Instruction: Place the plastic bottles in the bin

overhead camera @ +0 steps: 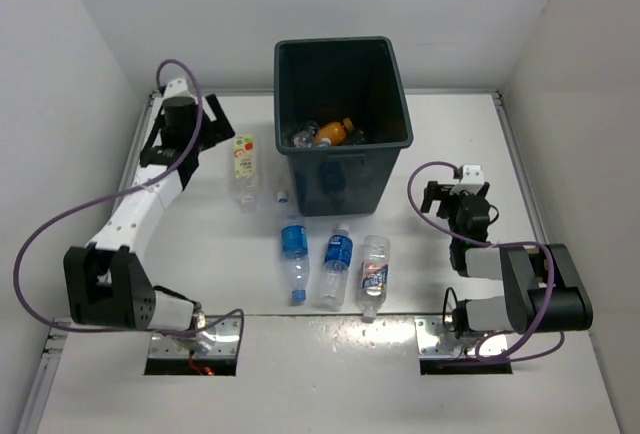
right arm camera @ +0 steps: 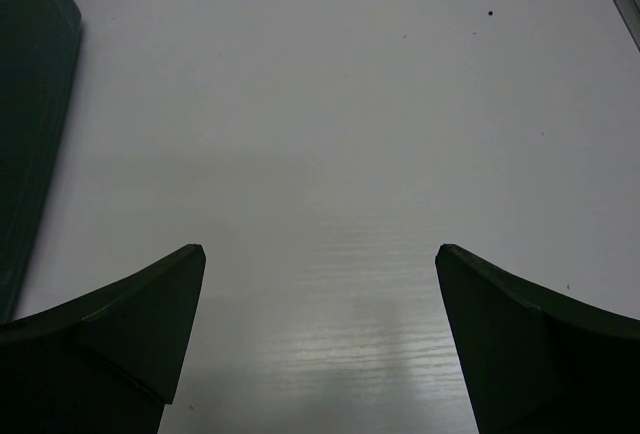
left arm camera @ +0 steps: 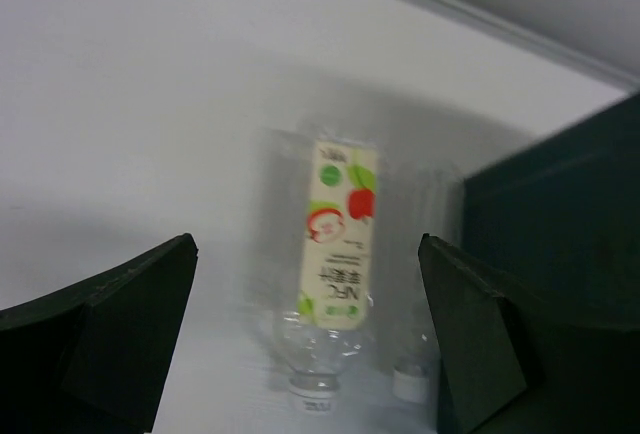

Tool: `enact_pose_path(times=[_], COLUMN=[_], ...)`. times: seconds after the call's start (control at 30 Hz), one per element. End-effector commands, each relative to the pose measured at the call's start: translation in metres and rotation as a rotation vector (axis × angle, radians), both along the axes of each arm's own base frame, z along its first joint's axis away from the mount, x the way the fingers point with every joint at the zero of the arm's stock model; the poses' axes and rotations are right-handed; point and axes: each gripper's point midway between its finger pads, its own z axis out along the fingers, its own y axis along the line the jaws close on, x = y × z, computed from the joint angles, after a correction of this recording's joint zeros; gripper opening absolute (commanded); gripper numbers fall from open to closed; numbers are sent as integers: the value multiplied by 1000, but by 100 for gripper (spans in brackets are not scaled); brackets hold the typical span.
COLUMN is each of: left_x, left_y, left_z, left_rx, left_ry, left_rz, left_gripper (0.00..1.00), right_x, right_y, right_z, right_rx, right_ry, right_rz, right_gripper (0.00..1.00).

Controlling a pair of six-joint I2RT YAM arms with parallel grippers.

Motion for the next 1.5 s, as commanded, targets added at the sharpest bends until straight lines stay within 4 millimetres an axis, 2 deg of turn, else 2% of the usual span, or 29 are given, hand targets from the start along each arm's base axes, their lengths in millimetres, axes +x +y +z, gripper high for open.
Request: enact_pose_path(times=[0.0,0.03,0.17,0.2,0.27,0.33,0.37,0.4,0.43,0.63,0.97,1.03,1.07,1.17,1.23,1.33,1.37,1.43,1.47], left_x=[16,27,48,53,59,66,67,69,69,69,70,74,74,74,70,66,64,62,63], left_y=[-54,-69,-90,-87,-89,-93,-89,-83,-87,-77,-70,-69,-69,-75,-79,-81,-80,-75,-73], left_z=[-11,-20,-49,-54,-79,-86,-104,-108,-114,-142,-158,-143,-143,-158,-178,-189,-193,-181,-171], left_rx=[-155,-177,-168,-158,-145,-129,-118,-99,-97,-83,-97,-95,-95,-98,-107,-112,-111,-102,-105], left_ry=[38,65,139,149,206,224,271,283,296,354,392,351,351,387,443,484,493,474,450], left_rz=[-273,-313,-336,-316,-299,-301,-278,-247,-254,-177,-102,-96,-96,-140,-155,-162,-161,-132,-116], left_gripper=[100,100,100,100,100,100,100,100,100,100,100,100,100,100,100,89,78,67,66], right_x=[11,12,12,12,12,12,12,12,12,12,12,12,12,12,12,12,12,12,12], right_y=[3,3,3,3,3,3,3,3,3,2,2,2,2,5,3,3,3,3,3], right_z=[21,24,24,24,24,24,24,24,24,24,24,24,24,24,24,24,24,24,24], right_rx=[27,27,27,27,27,27,27,27,27,29,29,29,29,30,28,28,28,28,28], right_ry=[-76,-85,-85,-85,-85,-85,-85,-85,-85,-85,-85,-85,-85,-85,-85,-85,-85,-85,-85], right_rz=[31,31,31,31,31,31,31,31,31,34,34,34,34,43,32,32,32,32,32], right_gripper=[100,100,100,100,100,100,100,100,100,100,100,100,100,100,100,100,100,100,100])
